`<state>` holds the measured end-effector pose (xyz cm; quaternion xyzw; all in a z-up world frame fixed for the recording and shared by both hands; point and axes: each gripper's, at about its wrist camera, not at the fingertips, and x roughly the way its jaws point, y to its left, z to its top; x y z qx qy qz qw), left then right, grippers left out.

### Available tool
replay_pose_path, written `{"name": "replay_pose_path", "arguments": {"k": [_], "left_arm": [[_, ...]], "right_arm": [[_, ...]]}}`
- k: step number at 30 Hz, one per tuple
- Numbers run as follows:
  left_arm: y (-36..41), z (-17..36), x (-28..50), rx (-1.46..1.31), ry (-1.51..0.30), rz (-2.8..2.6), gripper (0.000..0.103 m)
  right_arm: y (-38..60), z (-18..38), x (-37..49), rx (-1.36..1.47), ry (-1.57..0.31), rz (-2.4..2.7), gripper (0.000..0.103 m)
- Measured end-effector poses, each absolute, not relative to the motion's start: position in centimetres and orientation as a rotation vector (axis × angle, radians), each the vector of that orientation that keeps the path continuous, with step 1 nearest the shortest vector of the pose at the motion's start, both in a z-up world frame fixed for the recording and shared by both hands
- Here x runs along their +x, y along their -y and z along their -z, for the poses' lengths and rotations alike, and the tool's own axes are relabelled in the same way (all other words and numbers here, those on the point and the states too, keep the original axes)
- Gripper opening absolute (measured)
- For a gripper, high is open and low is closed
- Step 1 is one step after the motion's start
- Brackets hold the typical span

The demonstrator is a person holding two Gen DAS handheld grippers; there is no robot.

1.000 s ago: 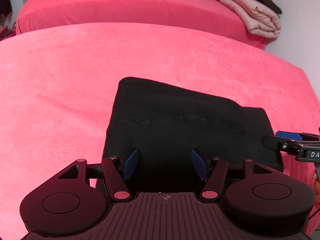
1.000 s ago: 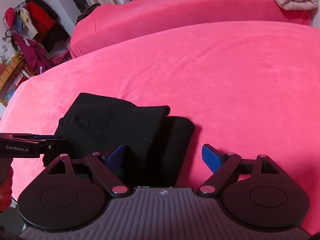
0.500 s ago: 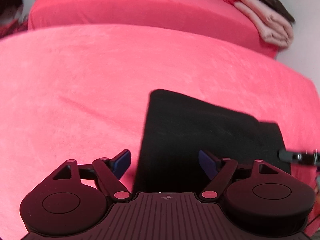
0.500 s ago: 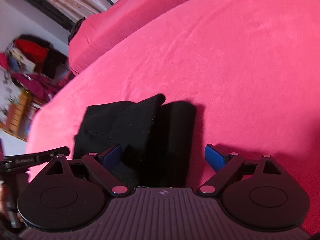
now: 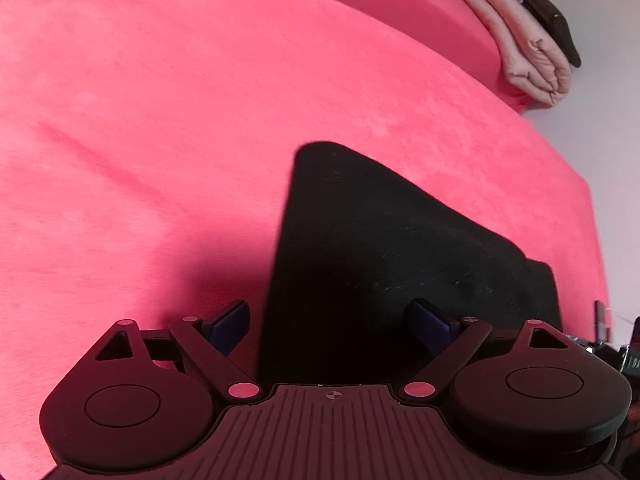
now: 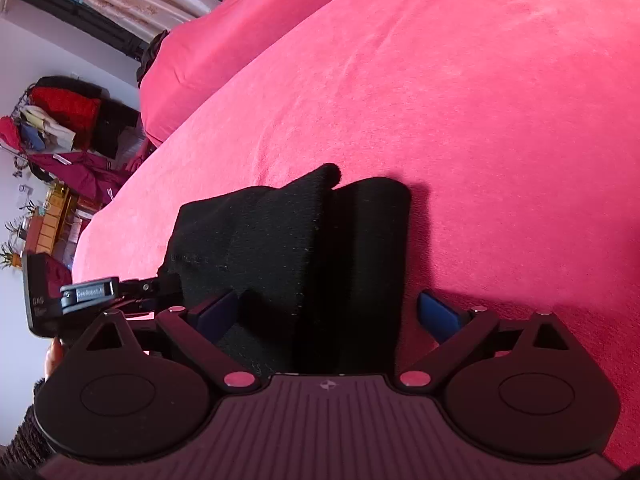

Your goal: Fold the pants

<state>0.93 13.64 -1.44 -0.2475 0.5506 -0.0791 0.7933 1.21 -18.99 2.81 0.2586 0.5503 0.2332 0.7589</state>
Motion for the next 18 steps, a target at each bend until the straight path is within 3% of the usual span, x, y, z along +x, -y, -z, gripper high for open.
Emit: {"name": "replay_pose_path", "arguments": {"k": [5, 10, 13, 18], "left_arm": [[-13.2, 1.9, 1.4, -0.600, -1.190, 0.173, 0.103], [-12.5, 0.0, 0.4, -0.524, -1.153, 0.116, 0.103], [-12.5, -1.7, -0.6, -0.499, -1.134, 0.060, 0.101], [-13.2, -5.0, -4.1, -0.439, -1.061, -0.077, 0.097]], "right_arm": [[17.7, -3.2, 1.3, 0.507, -1.192, -0.509, 0.088], [17.1, -4.7, 1.0, 0.484, -1.164, -0.517, 0.050], [16.7, -6.3, 0.9, 0.464, -1.137, -0.535, 0.042], [13.5, -9.7, 1.5, 0.399, -1.082, -0.691, 0.040]]}}
